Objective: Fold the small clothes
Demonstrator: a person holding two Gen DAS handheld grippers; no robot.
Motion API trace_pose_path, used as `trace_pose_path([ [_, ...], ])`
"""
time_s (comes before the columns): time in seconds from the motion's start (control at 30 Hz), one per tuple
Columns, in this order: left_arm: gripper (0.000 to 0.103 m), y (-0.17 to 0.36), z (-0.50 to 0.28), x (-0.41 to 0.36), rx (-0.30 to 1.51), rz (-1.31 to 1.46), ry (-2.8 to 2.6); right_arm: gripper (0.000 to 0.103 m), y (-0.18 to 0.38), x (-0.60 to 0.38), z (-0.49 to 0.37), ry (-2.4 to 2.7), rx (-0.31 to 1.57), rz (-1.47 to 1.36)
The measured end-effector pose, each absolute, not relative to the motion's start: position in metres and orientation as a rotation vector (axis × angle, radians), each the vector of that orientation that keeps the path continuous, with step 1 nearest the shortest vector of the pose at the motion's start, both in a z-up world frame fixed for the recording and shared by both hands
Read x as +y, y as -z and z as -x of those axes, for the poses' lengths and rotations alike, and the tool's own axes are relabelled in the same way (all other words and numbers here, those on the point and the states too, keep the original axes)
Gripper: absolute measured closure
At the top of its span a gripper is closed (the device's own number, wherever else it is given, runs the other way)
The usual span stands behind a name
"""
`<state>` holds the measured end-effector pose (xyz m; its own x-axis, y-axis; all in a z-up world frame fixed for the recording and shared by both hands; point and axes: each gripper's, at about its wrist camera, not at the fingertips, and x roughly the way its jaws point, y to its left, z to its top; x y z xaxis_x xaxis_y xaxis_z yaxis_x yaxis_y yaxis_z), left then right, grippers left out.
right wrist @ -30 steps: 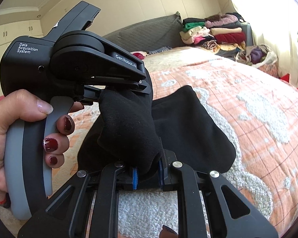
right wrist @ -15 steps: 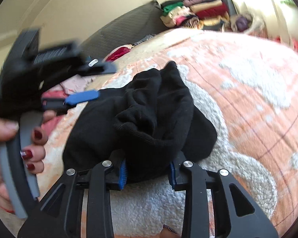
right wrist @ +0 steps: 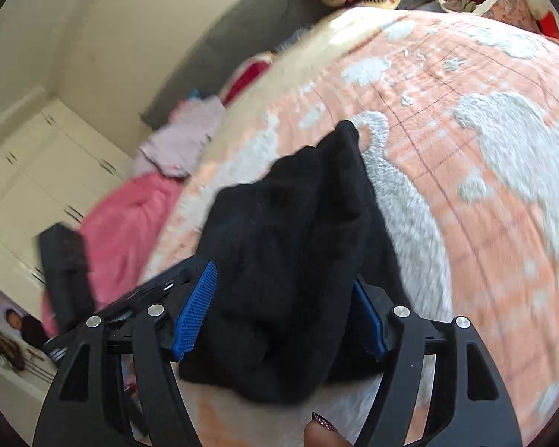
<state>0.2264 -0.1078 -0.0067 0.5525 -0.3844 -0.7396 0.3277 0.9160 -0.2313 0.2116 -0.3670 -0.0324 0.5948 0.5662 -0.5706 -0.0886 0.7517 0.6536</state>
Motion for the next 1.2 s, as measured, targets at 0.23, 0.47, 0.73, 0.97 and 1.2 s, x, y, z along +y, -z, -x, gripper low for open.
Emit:
trace_pose_path([
  [0.23,0.041,0.007,-0.226,-0.106,0.889,0.080,0.432,0.051,0.033,-0.343,-0.242,-0.370,0.935,-0.498],
  [0.47,0.041,0.006,-0.227,-0.106,0.885,0.085,0.439,0.078,0.016,-0.322,-0.234,-0.370,0.856,-0.328],
  [0.73,0.041,0.002,-0.228,-0.106,0.878,0.106,0.455,0.080,0.001,-0.331,-0.235,-0.361,0.756,-0.269],
  [0.97,0.041,0.006,-0.227,-0.111,0.884,0.086,0.464,0.075,0.041,-0.338,-0.238,-0.285,0.832,-0.283],
  [1.2,0.038,0.006,-0.226,-0.112,0.883,0.076,0.461,0.054,0.031,-0.341,-0.217,-0.203,0.804,-0.237],
])
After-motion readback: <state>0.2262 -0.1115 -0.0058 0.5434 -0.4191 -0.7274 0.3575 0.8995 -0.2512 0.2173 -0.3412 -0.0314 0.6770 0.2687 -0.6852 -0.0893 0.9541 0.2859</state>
